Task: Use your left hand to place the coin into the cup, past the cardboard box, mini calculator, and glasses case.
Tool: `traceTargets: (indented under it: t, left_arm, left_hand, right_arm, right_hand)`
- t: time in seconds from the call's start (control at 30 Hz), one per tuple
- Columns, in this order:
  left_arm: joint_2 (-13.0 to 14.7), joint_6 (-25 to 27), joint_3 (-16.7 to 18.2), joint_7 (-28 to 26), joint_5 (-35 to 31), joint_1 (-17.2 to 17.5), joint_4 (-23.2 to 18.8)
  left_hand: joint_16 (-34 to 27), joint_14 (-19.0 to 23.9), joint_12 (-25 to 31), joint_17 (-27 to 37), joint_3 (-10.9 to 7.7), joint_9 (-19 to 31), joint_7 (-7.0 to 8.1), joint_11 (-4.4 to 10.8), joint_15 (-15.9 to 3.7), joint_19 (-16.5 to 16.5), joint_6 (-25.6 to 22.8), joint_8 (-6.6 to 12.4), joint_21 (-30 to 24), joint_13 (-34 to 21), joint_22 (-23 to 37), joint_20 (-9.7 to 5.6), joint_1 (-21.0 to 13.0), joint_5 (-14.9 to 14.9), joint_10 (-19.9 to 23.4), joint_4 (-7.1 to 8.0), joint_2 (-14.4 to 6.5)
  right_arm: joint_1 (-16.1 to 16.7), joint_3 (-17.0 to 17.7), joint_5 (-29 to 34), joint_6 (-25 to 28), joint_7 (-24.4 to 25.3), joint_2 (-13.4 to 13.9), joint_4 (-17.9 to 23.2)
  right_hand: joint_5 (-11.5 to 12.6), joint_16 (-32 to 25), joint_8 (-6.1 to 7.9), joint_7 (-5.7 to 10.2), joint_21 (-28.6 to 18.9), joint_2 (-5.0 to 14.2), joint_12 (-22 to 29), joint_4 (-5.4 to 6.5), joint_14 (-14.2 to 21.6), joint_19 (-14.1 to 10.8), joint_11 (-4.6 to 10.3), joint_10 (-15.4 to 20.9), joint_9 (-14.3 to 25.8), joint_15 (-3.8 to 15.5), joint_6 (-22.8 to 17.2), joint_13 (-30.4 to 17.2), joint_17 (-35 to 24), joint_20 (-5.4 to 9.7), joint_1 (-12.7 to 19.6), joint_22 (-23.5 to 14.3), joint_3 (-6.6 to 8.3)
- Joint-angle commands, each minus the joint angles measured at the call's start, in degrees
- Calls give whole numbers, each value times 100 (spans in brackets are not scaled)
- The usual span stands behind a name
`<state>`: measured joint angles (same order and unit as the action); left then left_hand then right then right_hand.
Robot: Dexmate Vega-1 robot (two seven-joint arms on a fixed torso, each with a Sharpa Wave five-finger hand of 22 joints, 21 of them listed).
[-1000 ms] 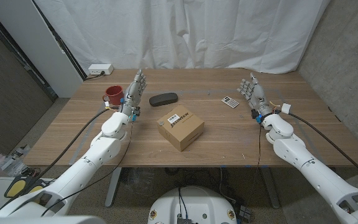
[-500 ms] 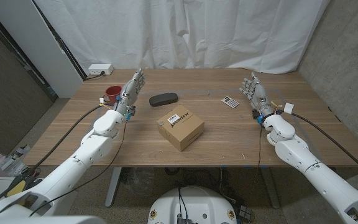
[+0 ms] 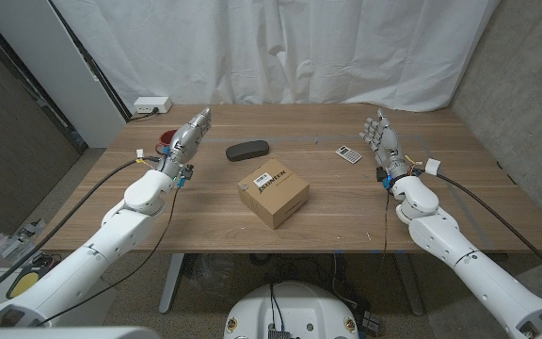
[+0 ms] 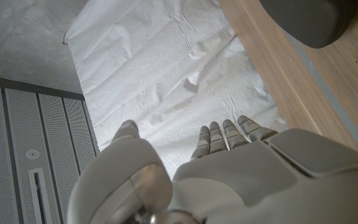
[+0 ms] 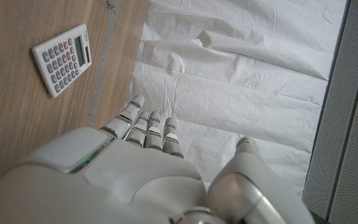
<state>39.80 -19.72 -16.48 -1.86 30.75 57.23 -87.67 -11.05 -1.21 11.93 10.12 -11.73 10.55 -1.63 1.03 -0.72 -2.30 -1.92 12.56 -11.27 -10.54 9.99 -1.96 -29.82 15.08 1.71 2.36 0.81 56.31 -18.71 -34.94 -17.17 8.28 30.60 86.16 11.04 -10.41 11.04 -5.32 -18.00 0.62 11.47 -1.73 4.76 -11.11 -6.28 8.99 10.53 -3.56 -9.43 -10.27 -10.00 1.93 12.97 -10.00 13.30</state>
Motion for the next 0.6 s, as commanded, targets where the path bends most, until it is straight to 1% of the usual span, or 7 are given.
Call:
traceTargets:
  t: [0.03,0.07,0.13,0.27,0.4,0.5,0.6]
  left_arm:
    - [21,-709,133,-255,-462,371,-44]
    - [24,-764,144,-283,-519,401,-42]
    - [27,-839,171,-372,-637,471,-62]
    - [-1,-974,220,-525,-811,581,-71]
    - [-10,-1050,264,-740,-1091,680,-87]
    - [-49,-1120,324,-927,-1248,775,-111]
    - [-93,-1175,392,-1067,-1330,859,-135]
  left_hand:
    - [0,78,36,11,-48,18,20,43,-39,-11,-159,76,-6,-25,16,-166,-216,4,87,-128,-9]
    - [2,79,34,11,-54,19,24,34,-41,-13,-187,83,-5,-26,16,-161,-243,3,88,-144,-10]
    - [2,100,36,10,-72,20,36,16,-48,-10,-227,88,-5,-27,15,-218,-325,0,108,-194,-12]
    - [-5,151,42,8,-102,23,53,39,-66,-6,-347,116,-4,-28,13,-266,-468,-6,149,-284,-7]
    - [-3,180,47,7,-131,25,97,51,-88,-4,-457,140,-1,-30,11,-265,-617,-9,191,-379,3]
    - [-6,231,49,7,-161,29,95,123,-109,-13,-599,168,4,-32,10,-240,-790,-14,232,-491,21]
    - [-9,279,61,6,-178,33,130,123,-132,-10,-762,208,3,-34,11,-239,-909,-17,293,-568,37]
  right_arm:
    - [188,3,179,58,317,13,341]
    - [196,5,181,79,325,23,366]
    - [215,14,178,168,366,57,454]
    - [271,37,248,265,487,121,637]
    - [319,60,264,263,528,130,703]
    - [337,71,268,327,548,164,765]
    - [368,90,298,395,604,209,870]
  right_hand:
    - [16,-38,21,-7,12,0,60,-25,60,-50,7,74,16,-2,-54,-20,-26,-10,39,-33,10]
    - [15,-39,20,-3,13,1,60,-26,62,-51,3,74,16,-2,-53,-20,-26,-13,40,-33,10]
    - [14,-40,22,7,16,4,62,-28,67,-52,2,81,16,-5,-60,-20,-26,-14,42,-33,11]
    - [13,-40,22,16,22,9,64,-32,71,-53,2,87,17,-4,-62,-21,-26,-15,49,-34,14]
    - [12,-39,25,10,28,14,65,-37,74,-58,1,92,17,1,-73,-21,-26,-16,54,-34,15]
    - [10,-38,25,11,33,17,66,-41,75,-61,1,94,17,-2,-75,-21,-26,-19,59,-35,16]
    - [8,-35,26,14,39,20,68,-44,72,-62,3,102,18,0,-79,-22,-26,-22,63,-35,16]
